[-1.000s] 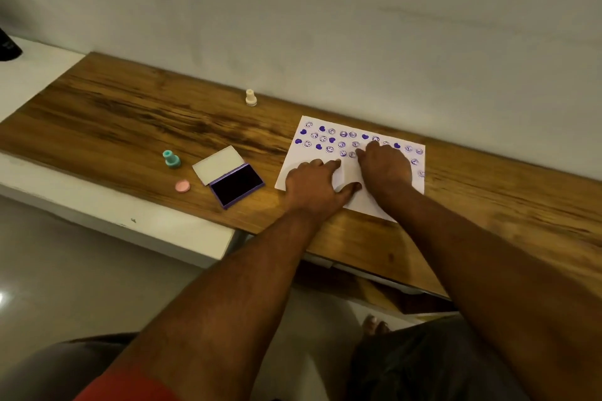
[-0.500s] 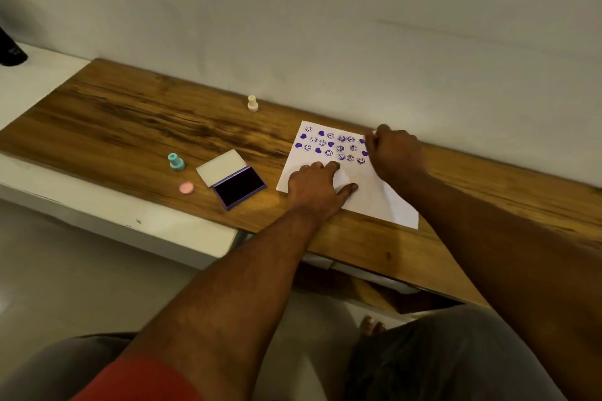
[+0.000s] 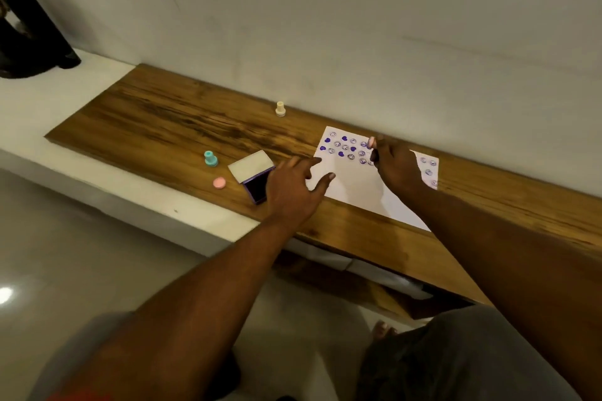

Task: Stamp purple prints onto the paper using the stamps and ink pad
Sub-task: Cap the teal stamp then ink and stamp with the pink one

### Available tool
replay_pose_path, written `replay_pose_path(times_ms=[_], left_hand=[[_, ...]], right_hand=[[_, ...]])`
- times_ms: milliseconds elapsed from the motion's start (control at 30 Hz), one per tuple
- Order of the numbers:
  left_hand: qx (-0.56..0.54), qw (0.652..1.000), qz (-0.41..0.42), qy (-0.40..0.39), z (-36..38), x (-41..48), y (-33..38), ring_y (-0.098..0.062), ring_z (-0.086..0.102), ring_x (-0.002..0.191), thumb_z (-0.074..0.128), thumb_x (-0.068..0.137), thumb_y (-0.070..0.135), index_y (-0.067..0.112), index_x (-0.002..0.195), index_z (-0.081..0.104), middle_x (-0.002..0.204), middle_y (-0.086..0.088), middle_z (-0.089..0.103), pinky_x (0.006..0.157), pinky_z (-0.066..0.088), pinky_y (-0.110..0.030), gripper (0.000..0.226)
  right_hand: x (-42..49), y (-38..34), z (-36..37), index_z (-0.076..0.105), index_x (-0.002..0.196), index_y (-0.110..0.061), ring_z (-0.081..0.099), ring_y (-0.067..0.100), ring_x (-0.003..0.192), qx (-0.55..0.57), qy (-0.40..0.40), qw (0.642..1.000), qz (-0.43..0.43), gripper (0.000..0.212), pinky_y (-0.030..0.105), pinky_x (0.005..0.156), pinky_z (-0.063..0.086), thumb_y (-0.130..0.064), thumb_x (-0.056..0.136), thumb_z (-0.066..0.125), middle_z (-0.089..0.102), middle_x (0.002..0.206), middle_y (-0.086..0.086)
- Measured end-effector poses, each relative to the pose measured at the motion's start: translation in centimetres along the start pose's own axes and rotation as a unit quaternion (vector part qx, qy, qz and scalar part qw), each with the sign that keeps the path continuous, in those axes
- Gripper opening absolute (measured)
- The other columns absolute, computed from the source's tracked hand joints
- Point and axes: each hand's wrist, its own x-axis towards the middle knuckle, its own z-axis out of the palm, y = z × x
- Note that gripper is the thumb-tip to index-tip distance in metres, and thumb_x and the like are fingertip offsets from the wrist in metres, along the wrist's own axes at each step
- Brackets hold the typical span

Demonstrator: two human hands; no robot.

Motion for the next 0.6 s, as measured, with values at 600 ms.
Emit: replay_pose_path(times_ms=[600], left_hand=[[0.014,0.964,-0.247,0.098,-9.0,-4.6,-13.9,-0.023,0.064,0.109,0.068,0.089,0.065,0.021,0.133,0.068,0.123,-0.002,0.07,0.09,0.058,-0.043,0.062]], right_hand=[[-5.5,-14.5,17.4,0.075,0.115,-0.021,0.068,0.011,0.088,-0.177,-0.166,0.922,-0.301,0.031,0.021,0.079,0.055,-0.043,0.093,0.071,0.075,0.103,-0.004]])
